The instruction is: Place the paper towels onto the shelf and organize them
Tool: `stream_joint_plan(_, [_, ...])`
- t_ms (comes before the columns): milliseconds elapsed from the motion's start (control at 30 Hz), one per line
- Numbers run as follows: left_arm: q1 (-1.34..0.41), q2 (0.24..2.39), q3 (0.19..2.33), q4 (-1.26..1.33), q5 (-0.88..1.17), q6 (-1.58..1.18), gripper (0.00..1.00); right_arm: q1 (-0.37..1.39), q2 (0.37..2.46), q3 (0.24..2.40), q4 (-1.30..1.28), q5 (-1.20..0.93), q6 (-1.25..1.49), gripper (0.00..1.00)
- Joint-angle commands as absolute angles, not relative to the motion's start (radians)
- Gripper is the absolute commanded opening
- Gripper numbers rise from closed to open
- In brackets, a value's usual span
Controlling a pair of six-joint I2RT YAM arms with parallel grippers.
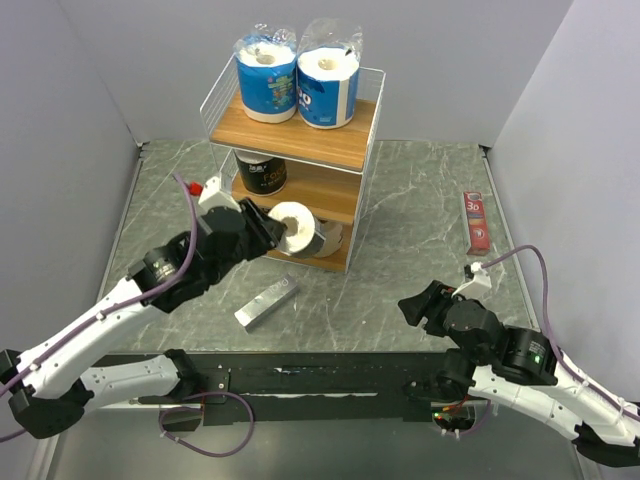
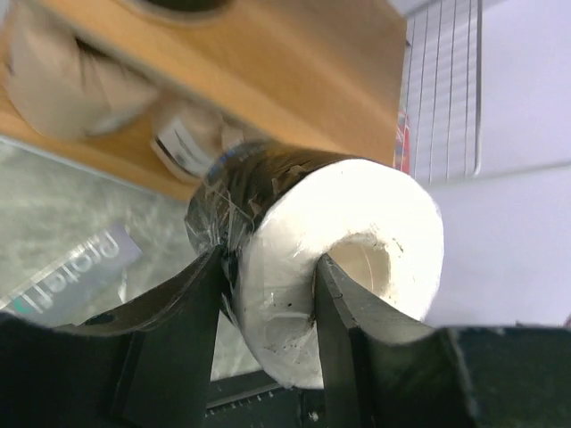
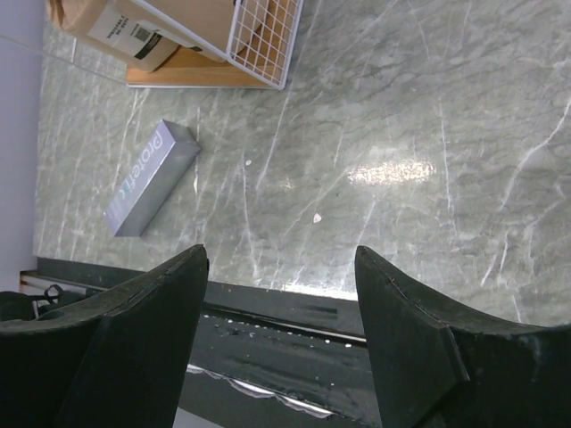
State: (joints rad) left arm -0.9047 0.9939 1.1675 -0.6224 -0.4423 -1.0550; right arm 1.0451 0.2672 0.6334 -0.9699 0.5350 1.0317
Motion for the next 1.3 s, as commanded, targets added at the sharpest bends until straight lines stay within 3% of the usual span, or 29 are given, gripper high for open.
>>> stream_joint_plan(0, [-0.856,1.041,1.291,-0.592,-0.448,-0.96,0.45,1.051,0.25,0.643,-1.008,0.568,1.054,0.74])
stream_joint_plan(333, [-0.83,1.157,1.437,-0.568,-0.423,-0.908,0.43,1.051,0.229,0.641,-1.02,0.571,1.055,0.74])
stream_joint_plan(867, [-0.83,1.098,1.454,-0.577,-0.385,-0.911,0.41,1.051,0.239,0.657,-1.029,0.572,1.049,0.75])
stream_joint_plan(1267, [-0.83,1.209,1.548,-0.574,-0.474,-0.9,0.4,1.051,0.247,0.687,-1.028,0.574,1.037,0.75])
